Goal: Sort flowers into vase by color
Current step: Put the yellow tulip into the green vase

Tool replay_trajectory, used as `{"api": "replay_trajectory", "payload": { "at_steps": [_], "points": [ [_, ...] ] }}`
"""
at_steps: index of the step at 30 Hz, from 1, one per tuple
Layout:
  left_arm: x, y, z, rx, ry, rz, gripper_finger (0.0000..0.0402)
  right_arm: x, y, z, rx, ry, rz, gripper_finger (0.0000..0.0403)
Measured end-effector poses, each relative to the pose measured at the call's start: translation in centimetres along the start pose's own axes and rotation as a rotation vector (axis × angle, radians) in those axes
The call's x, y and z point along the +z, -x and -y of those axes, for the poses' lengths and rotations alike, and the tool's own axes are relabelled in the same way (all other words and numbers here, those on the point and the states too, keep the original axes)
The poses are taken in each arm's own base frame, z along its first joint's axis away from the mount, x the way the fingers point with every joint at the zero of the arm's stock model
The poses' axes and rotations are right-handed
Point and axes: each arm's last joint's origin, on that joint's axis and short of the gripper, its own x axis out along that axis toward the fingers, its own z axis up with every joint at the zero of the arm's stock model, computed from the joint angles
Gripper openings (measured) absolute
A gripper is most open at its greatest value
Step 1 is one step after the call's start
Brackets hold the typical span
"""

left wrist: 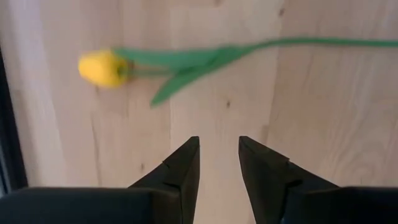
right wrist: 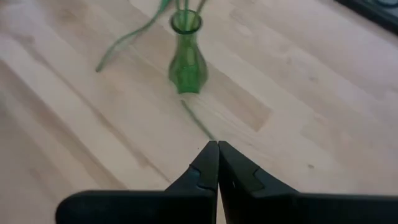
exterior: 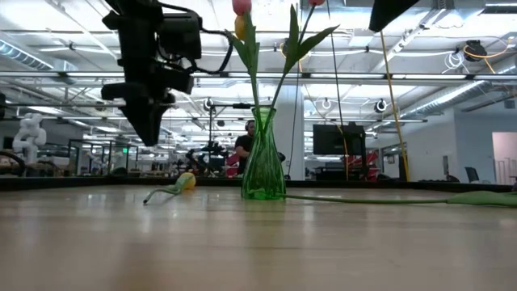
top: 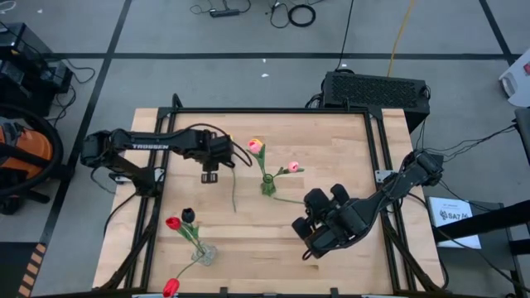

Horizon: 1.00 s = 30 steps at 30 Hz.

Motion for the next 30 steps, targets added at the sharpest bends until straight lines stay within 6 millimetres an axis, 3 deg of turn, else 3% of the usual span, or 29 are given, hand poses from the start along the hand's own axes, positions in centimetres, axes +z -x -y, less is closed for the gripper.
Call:
{"api": "replay_trajectory", "payload": {
  "at_steps": [9,12,17,21,30],
  "points": [
    [-1.5,0.6,-0.4,0.050,0.162,-0.107,0.0111,0.0,1.2,1.9,-0.082,0.067,-0.017,0.0000],
    [-1.5,0.6,-0.6,0.083,0.378,-0.099,0.0111,0.2,1.5,2.6,-0.111,0.052,-0.017,0.0000],
    [-1.1,0.5,-0.9,0.101,0.904,-0.021,0.0111,0.3,1.6,3.0,-0.138,0.059,-0.015,0.0000],
    [-0.5,0.5,-1.0,0.085,1.134,0.046,0.0111,0.5,1.4,3.1,-0.144,0.072,-0.016,0.0000],
    [0.7,-0.3,-1.1,0.048,1.201,0.103,0.0130,0.6,1.4,3.1,-0.146,0.072,-0.012,0.0000]
  ]
}}
